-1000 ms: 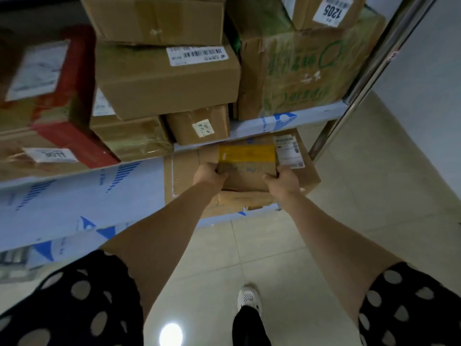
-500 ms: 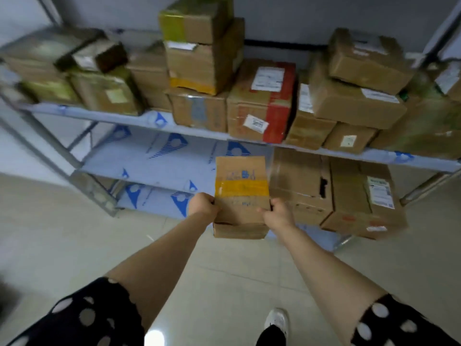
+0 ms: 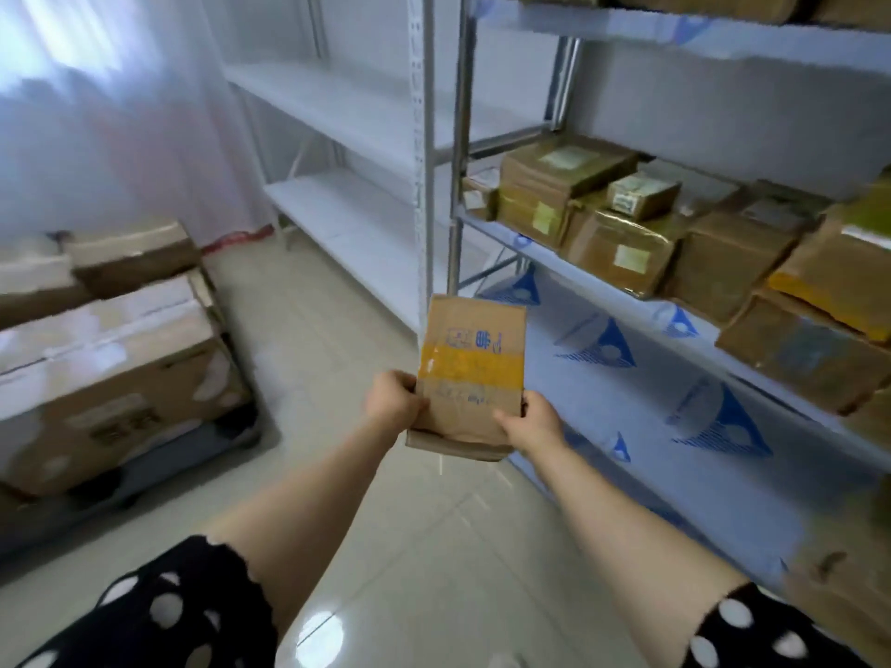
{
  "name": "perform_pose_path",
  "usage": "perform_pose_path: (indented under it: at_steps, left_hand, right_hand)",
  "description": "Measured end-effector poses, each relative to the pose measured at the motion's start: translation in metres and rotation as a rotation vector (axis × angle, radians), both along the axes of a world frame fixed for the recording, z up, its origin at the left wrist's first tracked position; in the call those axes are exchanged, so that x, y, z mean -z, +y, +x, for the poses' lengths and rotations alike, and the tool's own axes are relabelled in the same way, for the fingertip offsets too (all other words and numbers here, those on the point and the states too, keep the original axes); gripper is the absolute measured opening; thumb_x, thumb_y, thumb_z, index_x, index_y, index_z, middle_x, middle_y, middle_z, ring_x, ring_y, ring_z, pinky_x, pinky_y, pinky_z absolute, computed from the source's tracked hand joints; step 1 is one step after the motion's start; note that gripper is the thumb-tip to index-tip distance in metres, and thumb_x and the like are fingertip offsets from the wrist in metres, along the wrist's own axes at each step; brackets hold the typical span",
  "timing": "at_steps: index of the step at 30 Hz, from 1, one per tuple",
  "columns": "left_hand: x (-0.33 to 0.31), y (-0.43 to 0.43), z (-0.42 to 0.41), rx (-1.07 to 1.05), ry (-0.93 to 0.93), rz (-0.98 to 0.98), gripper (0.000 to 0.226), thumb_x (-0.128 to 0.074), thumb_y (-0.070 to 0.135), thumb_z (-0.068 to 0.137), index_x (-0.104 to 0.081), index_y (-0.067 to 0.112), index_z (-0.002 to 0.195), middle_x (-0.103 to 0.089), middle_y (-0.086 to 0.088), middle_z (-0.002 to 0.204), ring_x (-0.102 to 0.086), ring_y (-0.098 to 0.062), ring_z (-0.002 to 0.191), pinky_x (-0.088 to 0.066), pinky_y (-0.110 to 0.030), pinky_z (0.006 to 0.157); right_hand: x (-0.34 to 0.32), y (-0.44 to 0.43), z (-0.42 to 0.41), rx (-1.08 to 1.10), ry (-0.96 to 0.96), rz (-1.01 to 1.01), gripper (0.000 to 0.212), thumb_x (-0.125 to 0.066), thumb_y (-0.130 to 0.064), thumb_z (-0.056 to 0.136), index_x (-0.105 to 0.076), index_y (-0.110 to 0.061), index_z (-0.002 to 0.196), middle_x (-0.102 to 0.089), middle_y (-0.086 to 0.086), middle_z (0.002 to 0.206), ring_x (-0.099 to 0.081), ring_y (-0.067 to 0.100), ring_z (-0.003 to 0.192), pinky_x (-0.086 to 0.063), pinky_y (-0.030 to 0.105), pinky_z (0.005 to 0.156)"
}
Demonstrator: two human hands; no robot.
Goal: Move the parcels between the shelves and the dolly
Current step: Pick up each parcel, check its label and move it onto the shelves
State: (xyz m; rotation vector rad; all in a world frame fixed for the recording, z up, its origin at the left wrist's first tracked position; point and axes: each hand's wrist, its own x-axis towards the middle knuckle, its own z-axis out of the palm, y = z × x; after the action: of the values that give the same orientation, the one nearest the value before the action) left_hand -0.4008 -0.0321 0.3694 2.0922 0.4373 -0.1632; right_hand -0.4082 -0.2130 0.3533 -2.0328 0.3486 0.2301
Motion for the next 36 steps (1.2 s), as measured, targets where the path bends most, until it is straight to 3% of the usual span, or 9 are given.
perform_pose_path:
  at_steps: [4,8,12,16,26,32,36]
  left_hand:
    - [-0.001,0.066,0.027,-0.16,-0.007,-0.003,0.018,-0.065,0.003,0.076,-0.068,0.02,0.072,-0.073,-0.01,0.09,-0.067,-0.027,0.088,-0.055,-0.041,0.084]
    - [-0.01,0.122,0.064,-0.295,-0.032,0.051,0.016,-0.061,0.006,0.081,-0.072,0.017,0.087,-0.071,-0.009,0.091,-0.065,-0.026,0.09,-0.055,-0.038,0.083]
    - [-0.015,0.176,0.114,-0.44,-0.038,0.068,0.018,-0.059,0.004,0.082,-0.073,0.011,0.09,-0.071,-0.009,0.091,-0.066,-0.027,0.091,-0.056,-0.037,0.081]
    - [-0.024,0.224,0.159,-0.539,-0.017,0.083,0.024,-0.06,0.003,0.083,-0.073,0.012,0.101,-0.071,-0.007,0.097,-0.064,-0.024,0.094,-0.053,-0.034,0.085]
    - [-0.008,0.357,0.228,-0.796,0.03,0.003,0.025,-0.066,0.004,0.081,-0.072,0.013,0.104,-0.071,-0.005,0.097,-0.066,-0.022,0.093,-0.054,-0.036,0.089]
    - [0.009,0.464,0.277,-0.833,0.043,-0.114,0.016,-0.068,0.002,0.081,-0.069,0.016,0.089,-0.072,-0.004,0.093,-0.069,-0.024,0.088,-0.056,-0.039,0.086]
    - [0.003,0.531,0.297,-0.839,0.062,-0.142,0.017,-0.068,0.002,0.083,-0.068,0.019,0.085,-0.071,-0.003,0.094,-0.068,-0.022,0.091,-0.055,-0.038,0.089]
  right_hand:
    - [-0.001,0.067,0.053,-0.134,-0.016,-0.003,0.031,-0.066,-0.017,0.087,-0.056,-0.011,0.115,-0.064,0.005,0.113,-0.06,0.023,0.102,-0.05,0.038,0.09]
    - [-0.002,0.131,0.118,-0.27,-0.031,-0.006,0.028,-0.064,-0.013,0.088,-0.053,-0.01,0.113,-0.058,0.0,0.103,-0.058,0.023,0.102,-0.047,0.031,0.083]
    - [0.001,0.196,0.193,-0.391,-0.022,0.041,0.034,-0.066,-0.017,0.085,-0.054,-0.012,0.116,-0.062,0.003,0.11,-0.059,0.022,0.098,-0.052,0.039,0.088]
    - [-0.002,0.255,0.257,-0.496,-0.005,0.084,0.033,-0.064,-0.015,0.086,-0.055,-0.011,0.118,-0.063,0.003,0.11,-0.06,0.023,0.1,-0.052,0.039,0.088]
    - [0.012,0.407,0.353,-0.727,0.021,0.073,0.034,-0.06,-0.013,0.086,-0.057,-0.012,0.12,-0.064,0.004,0.114,-0.061,0.022,0.101,-0.052,0.032,0.083]
    - [0.02,0.508,0.402,-0.747,0.047,0.092,0.022,-0.06,-0.01,0.087,-0.057,-0.015,0.108,-0.065,0.005,0.11,-0.062,0.022,0.1,-0.052,0.038,0.091]
    - [0.017,0.578,0.427,-0.762,0.071,0.08,0.025,-0.061,-0.01,0.088,-0.059,-0.012,0.113,-0.065,0.005,0.108,-0.061,0.023,0.099,-0.051,0.041,0.093]
